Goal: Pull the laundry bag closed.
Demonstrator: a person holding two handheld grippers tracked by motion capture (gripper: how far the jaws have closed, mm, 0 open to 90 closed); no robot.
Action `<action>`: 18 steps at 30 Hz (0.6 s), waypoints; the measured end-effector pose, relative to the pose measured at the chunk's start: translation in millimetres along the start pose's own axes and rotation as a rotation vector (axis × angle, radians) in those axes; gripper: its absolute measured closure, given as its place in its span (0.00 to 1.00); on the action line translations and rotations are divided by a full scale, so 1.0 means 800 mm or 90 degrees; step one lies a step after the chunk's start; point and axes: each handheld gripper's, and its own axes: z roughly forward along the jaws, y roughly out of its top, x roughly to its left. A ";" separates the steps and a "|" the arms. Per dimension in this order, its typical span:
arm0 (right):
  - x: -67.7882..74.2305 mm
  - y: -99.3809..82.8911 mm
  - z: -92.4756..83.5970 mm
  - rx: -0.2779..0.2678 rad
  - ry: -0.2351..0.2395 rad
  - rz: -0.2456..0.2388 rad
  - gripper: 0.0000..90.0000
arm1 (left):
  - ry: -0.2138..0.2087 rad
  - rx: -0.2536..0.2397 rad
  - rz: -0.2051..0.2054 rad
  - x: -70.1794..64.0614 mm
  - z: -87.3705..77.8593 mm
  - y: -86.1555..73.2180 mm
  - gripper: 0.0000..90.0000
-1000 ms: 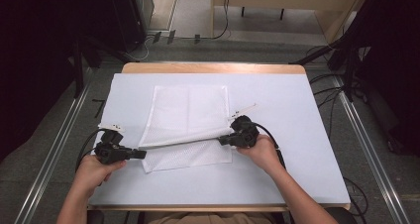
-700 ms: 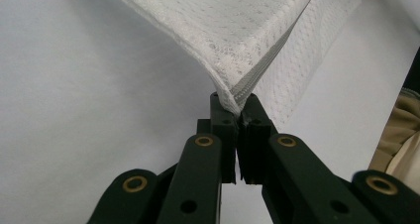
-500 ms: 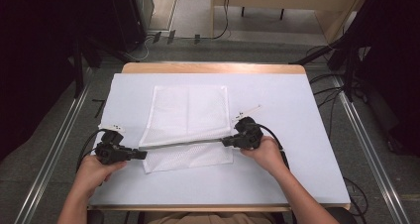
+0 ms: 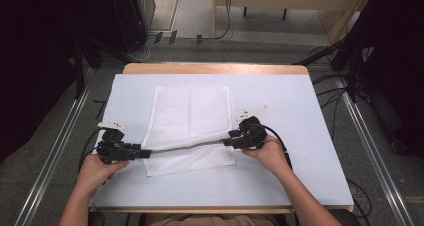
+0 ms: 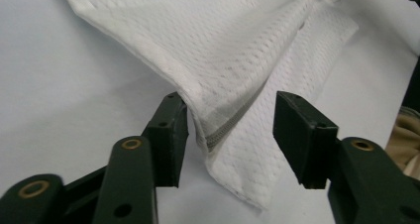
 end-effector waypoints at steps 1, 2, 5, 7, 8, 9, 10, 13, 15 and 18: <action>-0.002 -0.001 -0.002 -0.009 -0.002 0.003 0.51 | 0.005 -0.006 0.001 0.000 -0.001 0.000 0.47; -0.002 -0.001 -0.002 -0.009 -0.002 0.003 0.51 | 0.011 -0.013 0.003 0.001 -0.001 0.000 0.47; -0.006 -0.003 -0.011 -0.026 -0.010 0.006 0.45 | 0.031 -0.028 0.012 0.003 -0.005 -0.001 0.43; -0.009 -0.003 -0.015 -0.038 -0.016 0.005 0.44 | 0.046 -0.034 0.013 0.005 -0.006 -0.002 0.41; -0.009 -0.003 -0.015 -0.038 -0.016 0.005 0.44 | 0.046 -0.034 0.013 0.005 -0.006 -0.002 0.41; -0.011 -0.004 -0.017 -0.044 -0.017 0.002 0.43 | 0.052 -0.039 0.013 0.005 -0.007 -0.002 0.41; -0.012 -0.005 -0.020 -0.048 -0.021 0.007 0.42 | 0.057 -0.042 0.010 0.006 -0.008 -0.003 0.40; -0.016 -0.008 -0.025 -0.060 -0.046 0.003 0.40 | 0.067 -0.046 -0.005 0.010 -0.010 -0.003 0.40; -0.019 -0.009 -0.029 -0.065 -0.056 0.004 0.39 | 0.072 -0.048 -0.013 0.012 -0.011 -0.004 0.39; -0.024 -0.011 -0.035 -0.073 -0.066 0.005 0.38 | 0.085 -0.053 -0.018 0.015 -0.014 -0.005 0.38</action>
